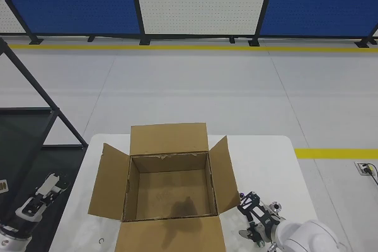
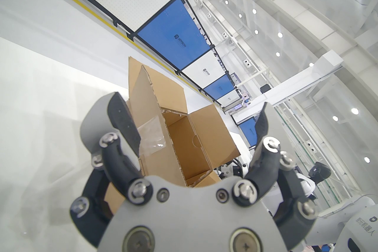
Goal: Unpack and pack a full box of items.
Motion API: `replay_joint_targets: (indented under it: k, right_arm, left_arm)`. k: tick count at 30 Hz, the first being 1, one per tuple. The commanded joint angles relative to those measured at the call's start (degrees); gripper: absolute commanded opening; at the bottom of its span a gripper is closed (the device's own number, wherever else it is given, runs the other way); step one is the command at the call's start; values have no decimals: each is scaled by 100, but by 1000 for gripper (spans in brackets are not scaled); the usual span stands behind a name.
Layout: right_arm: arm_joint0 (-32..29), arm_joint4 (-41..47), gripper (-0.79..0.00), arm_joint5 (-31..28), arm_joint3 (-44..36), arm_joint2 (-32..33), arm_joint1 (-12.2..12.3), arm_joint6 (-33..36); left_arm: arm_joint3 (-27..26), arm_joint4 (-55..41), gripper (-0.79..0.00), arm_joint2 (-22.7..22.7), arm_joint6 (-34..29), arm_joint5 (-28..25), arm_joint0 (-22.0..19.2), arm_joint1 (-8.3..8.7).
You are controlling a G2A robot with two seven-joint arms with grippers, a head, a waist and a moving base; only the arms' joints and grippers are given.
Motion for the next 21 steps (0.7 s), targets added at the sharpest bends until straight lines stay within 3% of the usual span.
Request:
replay_joint_targets:
  k: [1,10,14,21]
  right_arm:
    - [0,0,0,1,0,0,0,0]
    - [-74,-13,0,33,57,-47,-6,-229]
    - [-81,-121,0,269,204,-13,-11,-437]
    - [-239,-43,0,354,140,357,28,-612]
  left_arm:
    - [0,0,0,0,0,0,0,0]
    - [-39,-108,0,37,64,-14,12,-9]
    - [-83,-437,0,76,392,-420,49,-46]
    - [-152,-528,0,70,360,-542,96,-47]
